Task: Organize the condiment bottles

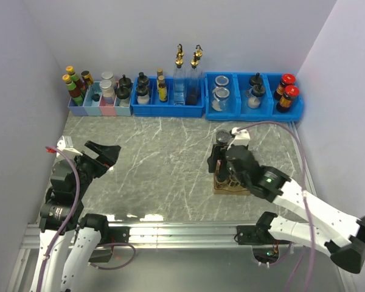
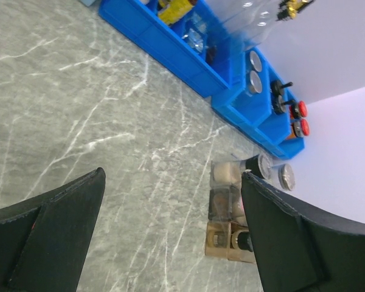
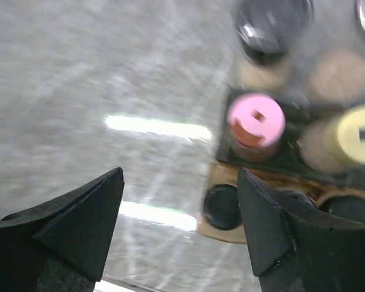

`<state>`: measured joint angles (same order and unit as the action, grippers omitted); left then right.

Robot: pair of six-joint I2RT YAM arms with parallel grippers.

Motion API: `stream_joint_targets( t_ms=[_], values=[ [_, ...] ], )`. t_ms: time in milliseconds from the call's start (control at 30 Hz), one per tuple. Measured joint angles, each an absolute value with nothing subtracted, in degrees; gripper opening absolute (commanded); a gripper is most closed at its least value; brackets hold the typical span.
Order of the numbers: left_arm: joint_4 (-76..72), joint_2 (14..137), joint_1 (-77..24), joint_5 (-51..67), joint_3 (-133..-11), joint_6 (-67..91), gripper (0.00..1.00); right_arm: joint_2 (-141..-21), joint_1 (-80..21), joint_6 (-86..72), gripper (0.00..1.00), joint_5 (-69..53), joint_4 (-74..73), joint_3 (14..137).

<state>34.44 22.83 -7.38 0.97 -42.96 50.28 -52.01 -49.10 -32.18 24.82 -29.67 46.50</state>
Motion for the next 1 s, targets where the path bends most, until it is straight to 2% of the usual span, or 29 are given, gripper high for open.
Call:
stream_joint_targets(
  t_ms=[100, 200, 600, 1000],
  values=[
    [33.3, 22.8, -7.4, 2.2, -43.0, 50.3, 0.99, -48.0, -49.3, -30.0, 0.97, 22.0, -28.7, 48.9],
    [32.3, 22.9, -7.4, 3.5, -43.0, 50.2, 0.99, -44.6, -49.3, -28.3, 0.99, 19.6, -27.6, 49.5],
    [29.5, 24.9, -7.4, 7.1, -43.0, 48.9, 0.99, -36.9, -49.4, -25.5, 1.0, 14.9, -24.8, 49.1],
    [27.6, 25.5, -7.4, 10.3, -43.0, 47.1, 0.99, -28.0, -49.4, -24.5, 1.0, 16.0, -23.2, 47.0]
  ],
)
